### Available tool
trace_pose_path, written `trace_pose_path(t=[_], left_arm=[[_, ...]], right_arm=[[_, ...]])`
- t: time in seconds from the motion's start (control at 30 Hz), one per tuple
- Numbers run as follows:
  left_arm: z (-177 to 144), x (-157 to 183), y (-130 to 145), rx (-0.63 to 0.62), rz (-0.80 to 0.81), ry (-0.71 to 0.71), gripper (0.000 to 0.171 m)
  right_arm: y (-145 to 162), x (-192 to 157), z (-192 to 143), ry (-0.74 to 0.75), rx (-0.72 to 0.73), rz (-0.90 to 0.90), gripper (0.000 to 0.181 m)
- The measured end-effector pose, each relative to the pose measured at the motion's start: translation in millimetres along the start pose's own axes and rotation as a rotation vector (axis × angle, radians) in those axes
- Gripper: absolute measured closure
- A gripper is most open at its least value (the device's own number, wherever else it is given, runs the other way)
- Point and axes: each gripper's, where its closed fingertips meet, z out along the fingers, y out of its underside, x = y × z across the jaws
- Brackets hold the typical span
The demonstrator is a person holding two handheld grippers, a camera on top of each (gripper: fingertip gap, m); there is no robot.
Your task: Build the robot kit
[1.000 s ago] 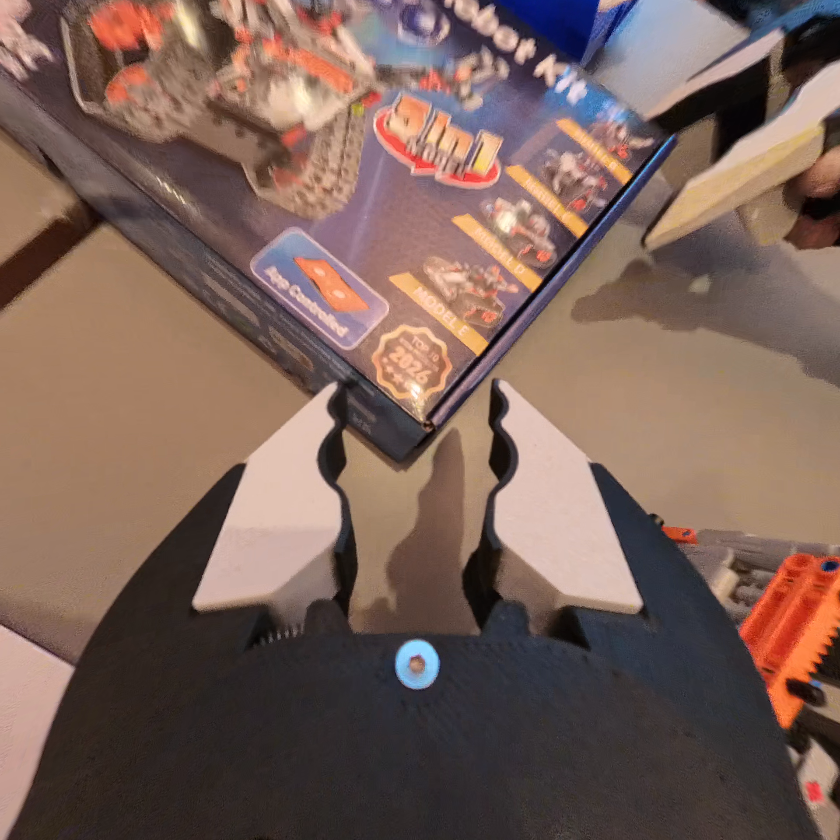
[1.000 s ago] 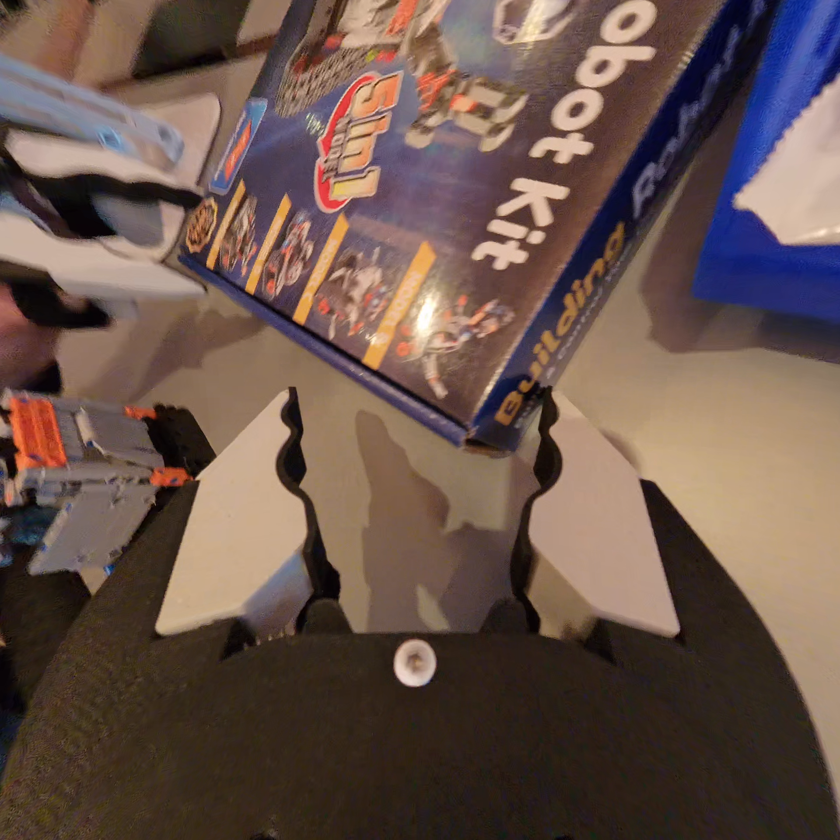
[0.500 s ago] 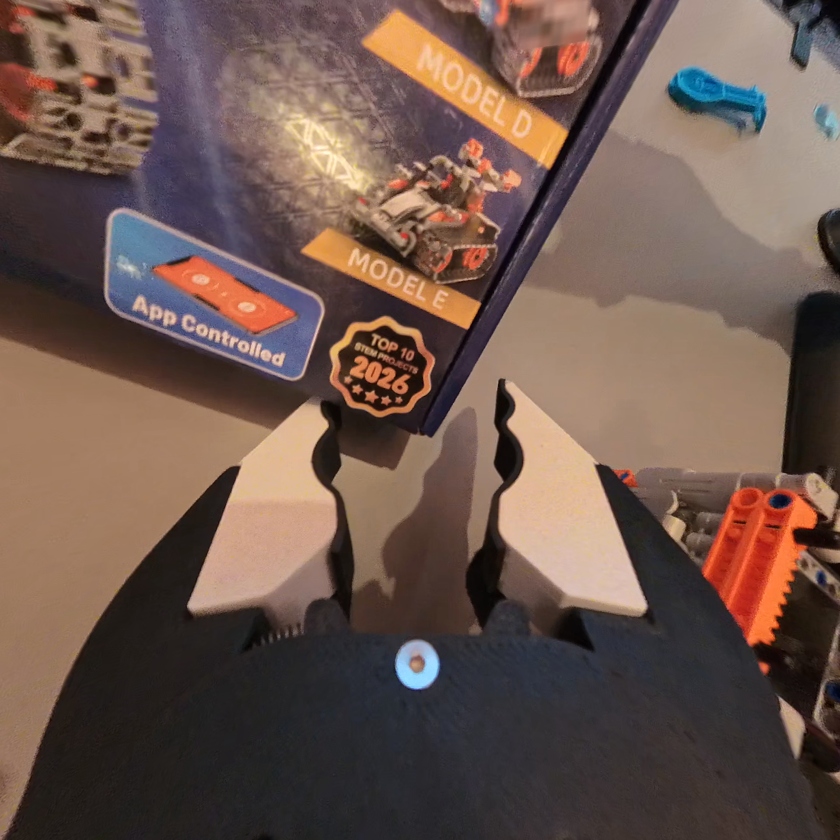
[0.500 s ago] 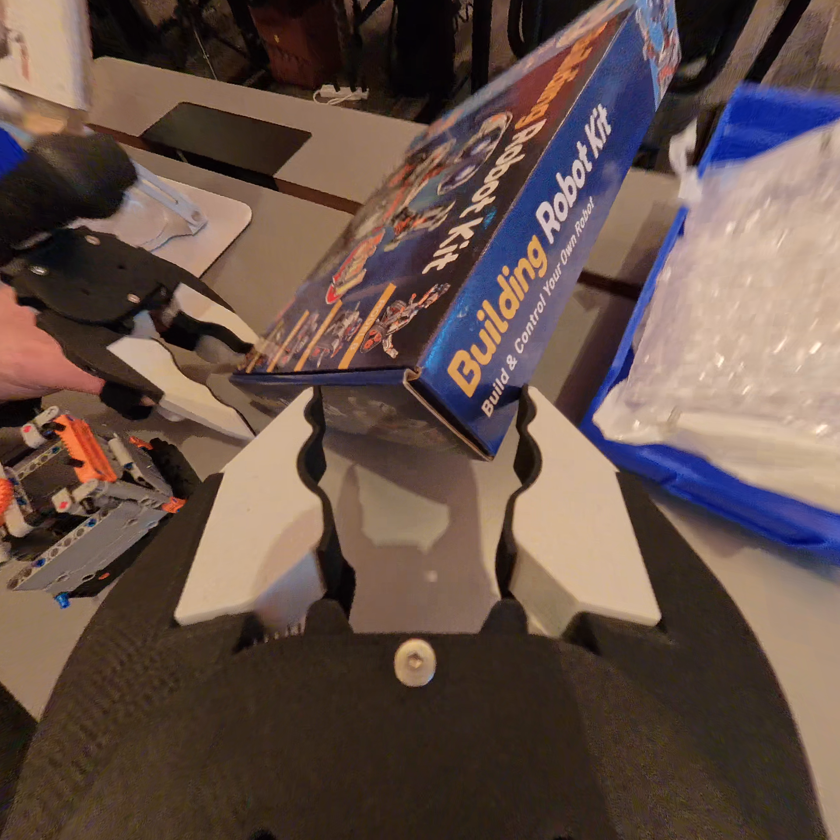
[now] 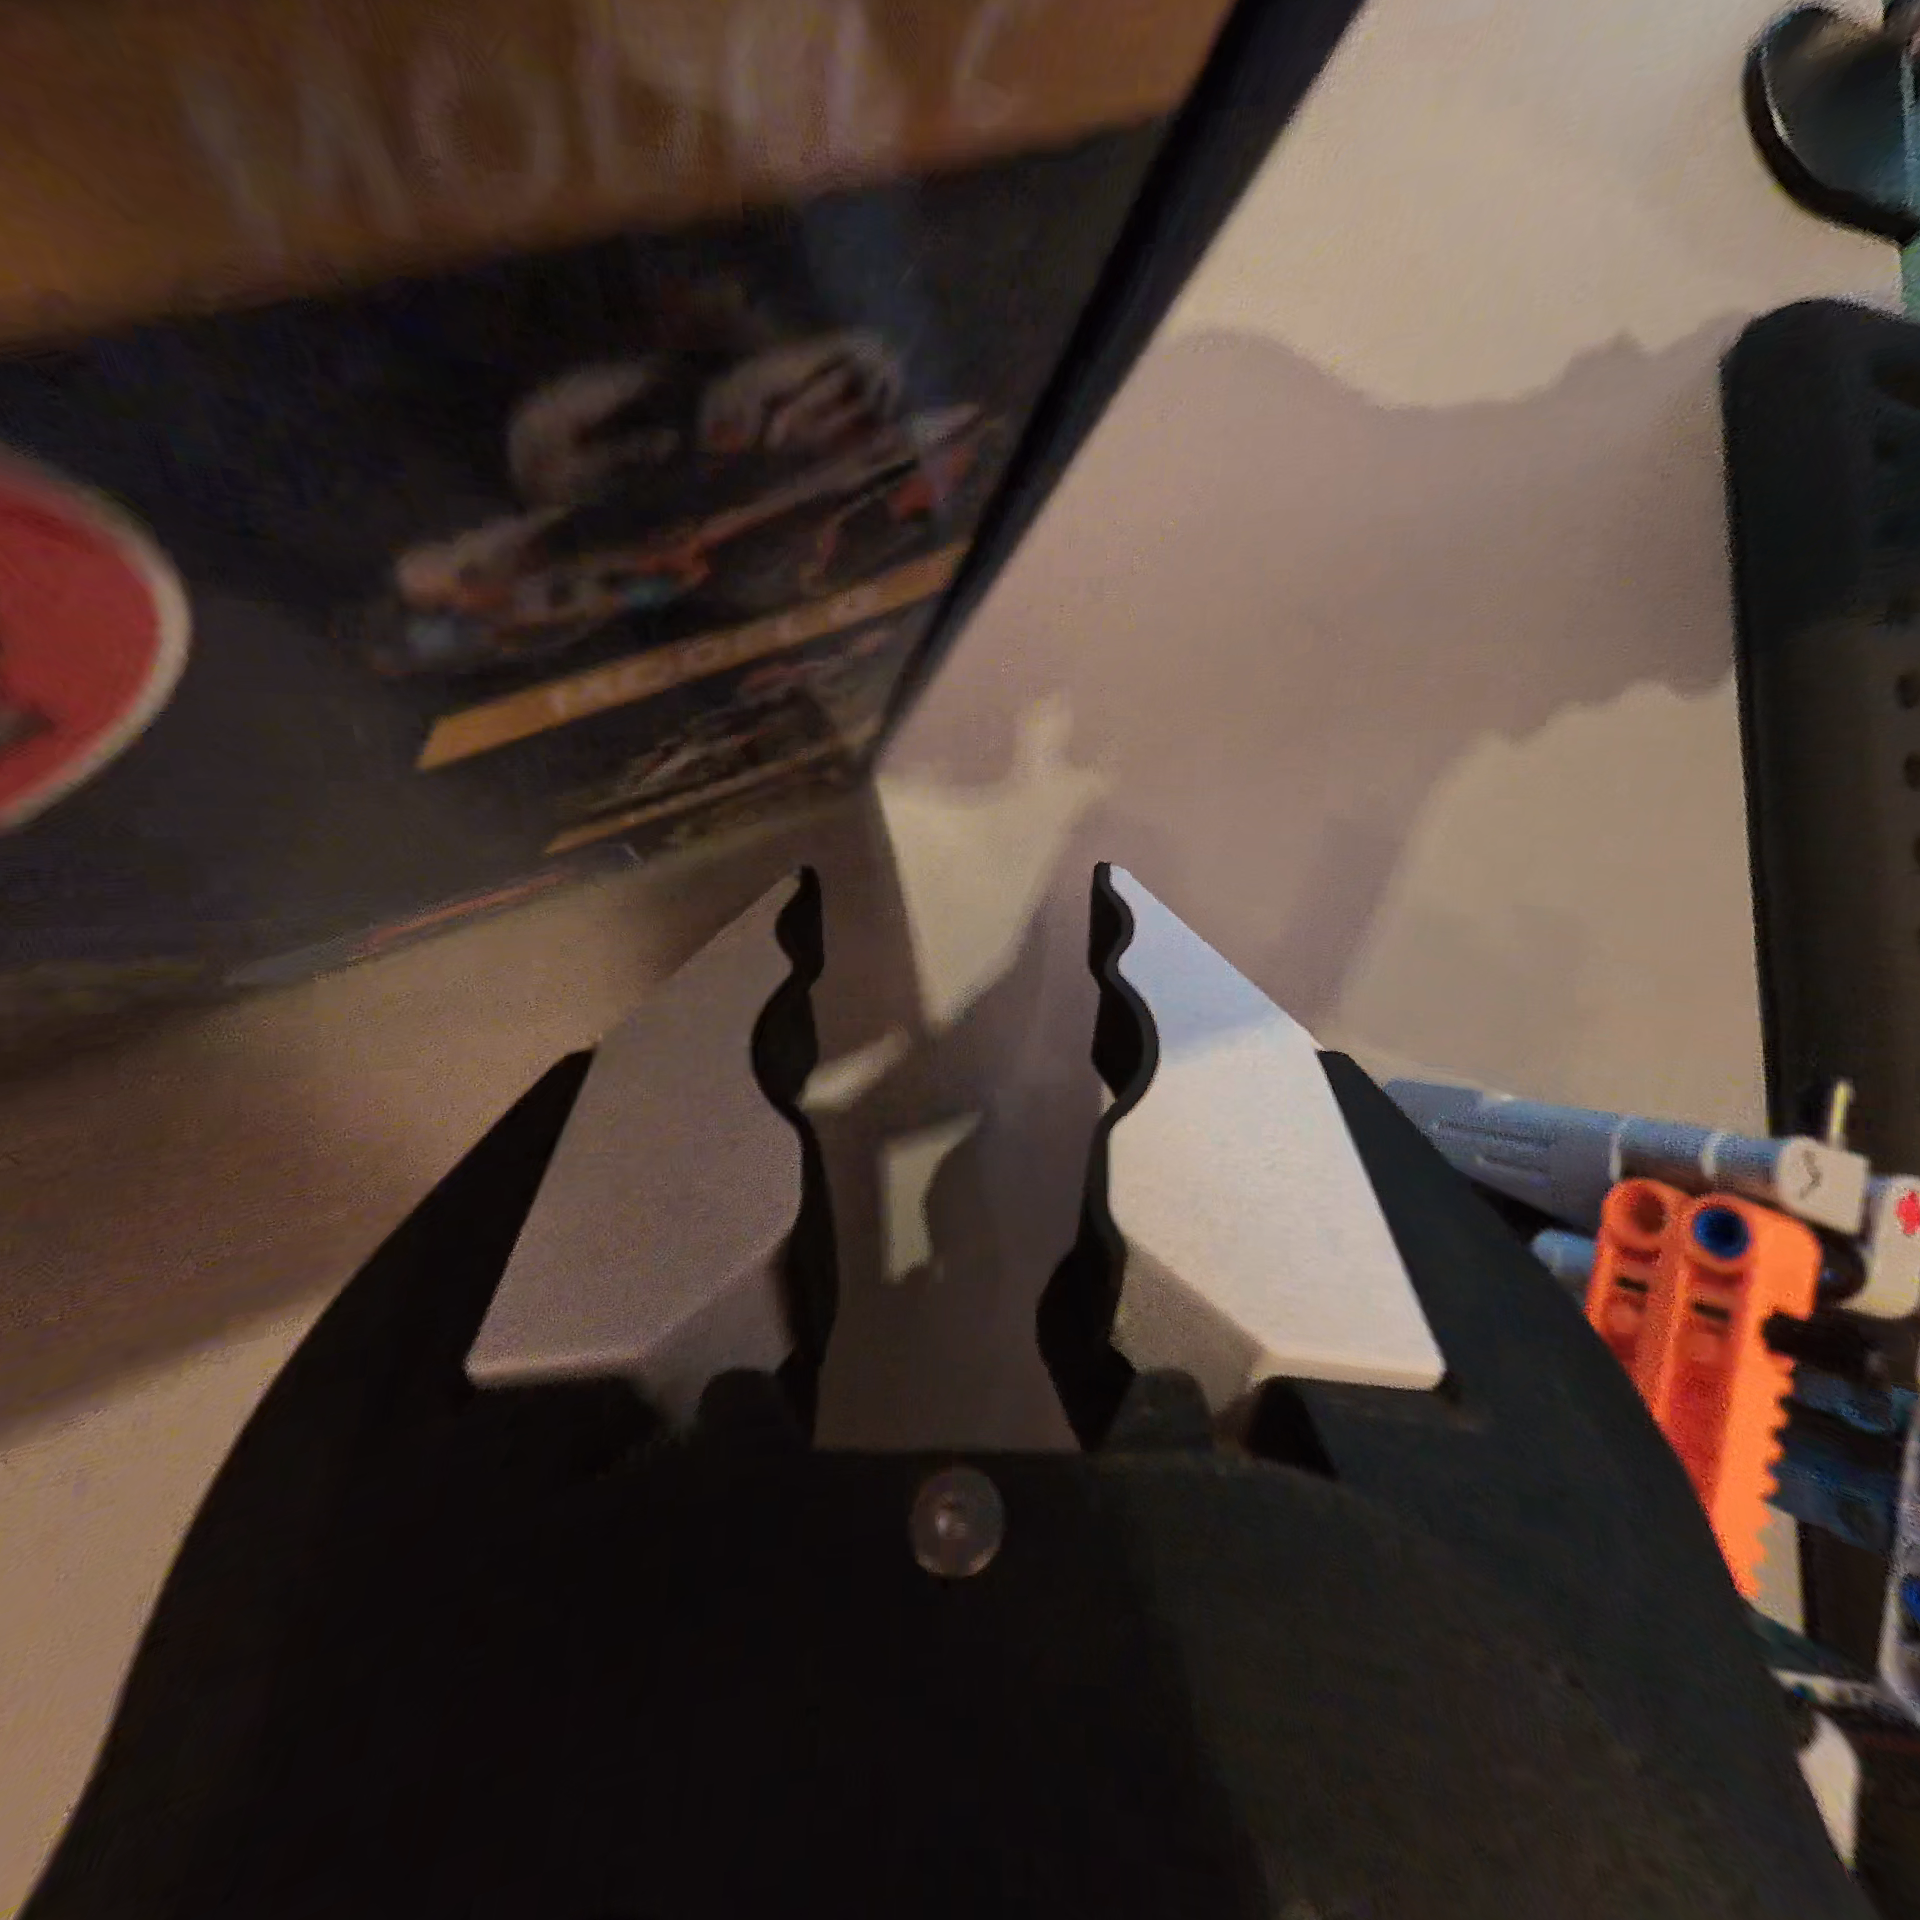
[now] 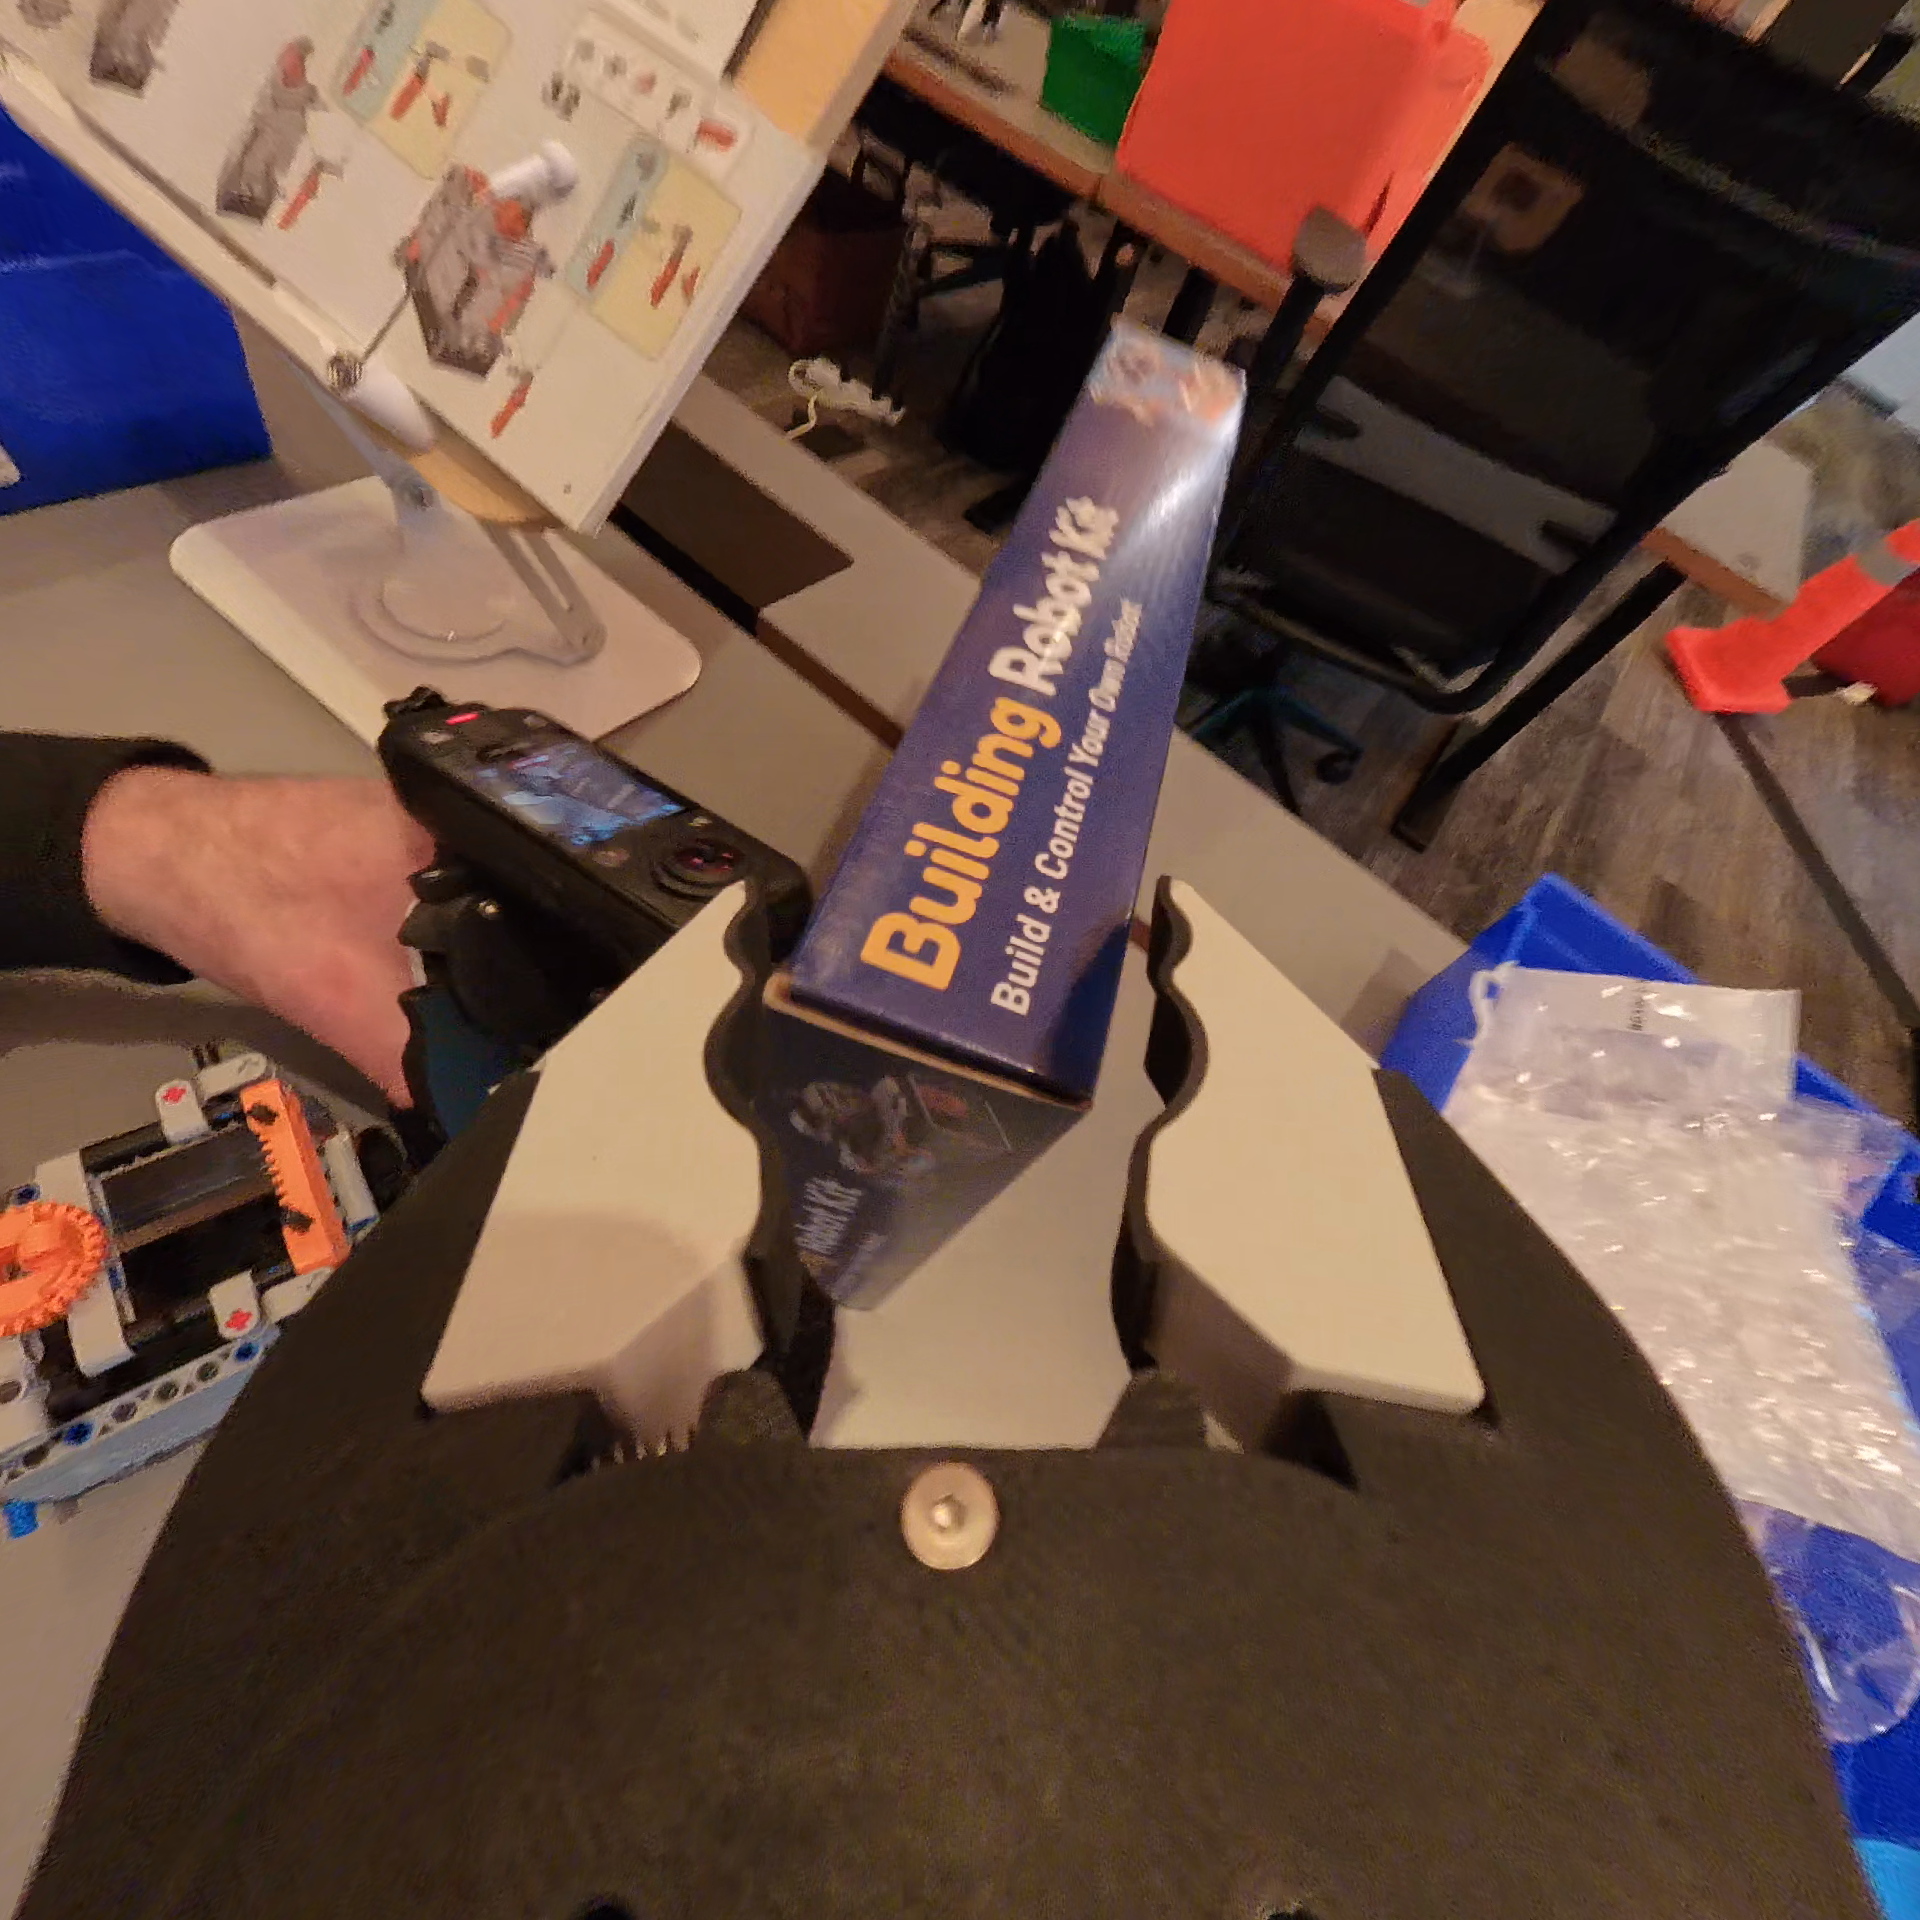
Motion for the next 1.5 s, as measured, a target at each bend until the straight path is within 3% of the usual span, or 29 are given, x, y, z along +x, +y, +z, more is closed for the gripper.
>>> trace_pose_path(t=[0.13, 0.23, 0.33, 0.47, 0.57, 0.83, 1.17, 1.27, 1.3, 1.37, 1.5], left_arm=[[4, -5, 0, -0.128, 0.117, -0.089, 0.122], [3, -3, -1, -0.125, 0.127, -0.087, 0.12], [5, -5, 0, -0.122, 0.125, -0.086, 0.116], [8, -9, -5, -0.109, 0.114, -0.099, 0.116], [10, -9, -7, -0.104, 0.123, -0.113, 0.117], [-6, -19, 9, -0.028, 0.031, -0.184, 0.118], [-13, -35, 8, 0.127, -0.029, -0.198, 0.125], [-12, -37, 7, 0.141, -0.025, -0.193, 0.126], [-12, -37, 7, 0.145, -0.033, -0.186, 0.125], [-11, -36, 5, 0.152, -0.034, -0.176, 0.124], [-10, -36, 3, 0.152, -0.037, -0.177, 0.124]], right_arm=[[23, 4, 5, 0.018, -0.034, 0.013, 0.106], [22, 6, 2, -0.02, -0.052, 0.038, 0.105], [27, 8, 13, -0.079, -0.128, 0.083, 0.089], [31, 10, 20, -0.165, -0.285, 0.058, 0.101], [42, 28, 28, -0.246, -0.413, -0.029, 0.101], [37, 72, 62, -0.462, -0.466, -0.18, 0.103], [51, 133, 95, -0.568, -0.704, -0.529, 0.103], [44, 142, 97, -0.531, -0.751, -0.481, 0.105], [35, 142, 99, -0.511, -0.732, -0.467, 0.09], [11, 124, 105, -0.53, -0.661, -0.457, 0.087], [-14, 91, 146, -0.491, -0.67, -0.441, 0.067]])
